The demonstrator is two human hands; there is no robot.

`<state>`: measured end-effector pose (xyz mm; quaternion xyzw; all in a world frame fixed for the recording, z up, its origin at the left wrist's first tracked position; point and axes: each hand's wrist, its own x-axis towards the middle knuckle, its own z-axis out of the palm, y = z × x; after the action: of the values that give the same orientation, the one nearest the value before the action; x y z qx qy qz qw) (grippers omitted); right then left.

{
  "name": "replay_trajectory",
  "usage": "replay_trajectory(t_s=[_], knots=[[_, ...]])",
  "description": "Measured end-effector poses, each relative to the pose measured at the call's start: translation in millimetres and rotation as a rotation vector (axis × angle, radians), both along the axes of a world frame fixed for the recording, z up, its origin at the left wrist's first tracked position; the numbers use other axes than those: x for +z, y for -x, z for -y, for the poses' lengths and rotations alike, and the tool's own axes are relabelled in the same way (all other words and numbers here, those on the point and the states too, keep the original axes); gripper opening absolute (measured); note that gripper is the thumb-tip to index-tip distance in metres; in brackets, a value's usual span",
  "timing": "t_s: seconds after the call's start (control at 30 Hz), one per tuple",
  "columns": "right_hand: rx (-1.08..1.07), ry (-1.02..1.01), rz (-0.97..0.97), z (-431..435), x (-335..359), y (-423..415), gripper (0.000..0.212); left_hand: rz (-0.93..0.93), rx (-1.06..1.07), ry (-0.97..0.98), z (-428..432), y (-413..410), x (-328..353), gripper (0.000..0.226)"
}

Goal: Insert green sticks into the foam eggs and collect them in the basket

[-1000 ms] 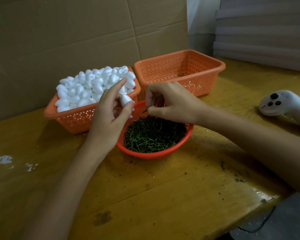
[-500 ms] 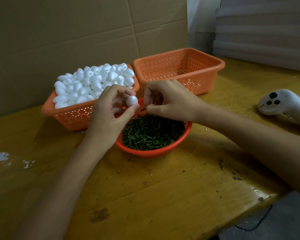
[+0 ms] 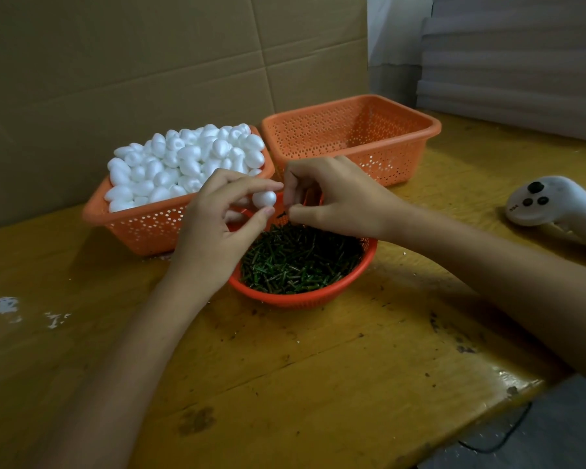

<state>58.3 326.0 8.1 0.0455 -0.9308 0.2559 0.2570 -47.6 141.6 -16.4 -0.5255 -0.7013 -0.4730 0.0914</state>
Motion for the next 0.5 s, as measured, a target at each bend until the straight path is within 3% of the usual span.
replay_trajectory(t_s=[0.5], knots=[[0.02,-0.025,0.0,0.3,0.5,-0.8,0.009,0.035,0.02,0.009,0.1,2.5,-1.3,0.032]])
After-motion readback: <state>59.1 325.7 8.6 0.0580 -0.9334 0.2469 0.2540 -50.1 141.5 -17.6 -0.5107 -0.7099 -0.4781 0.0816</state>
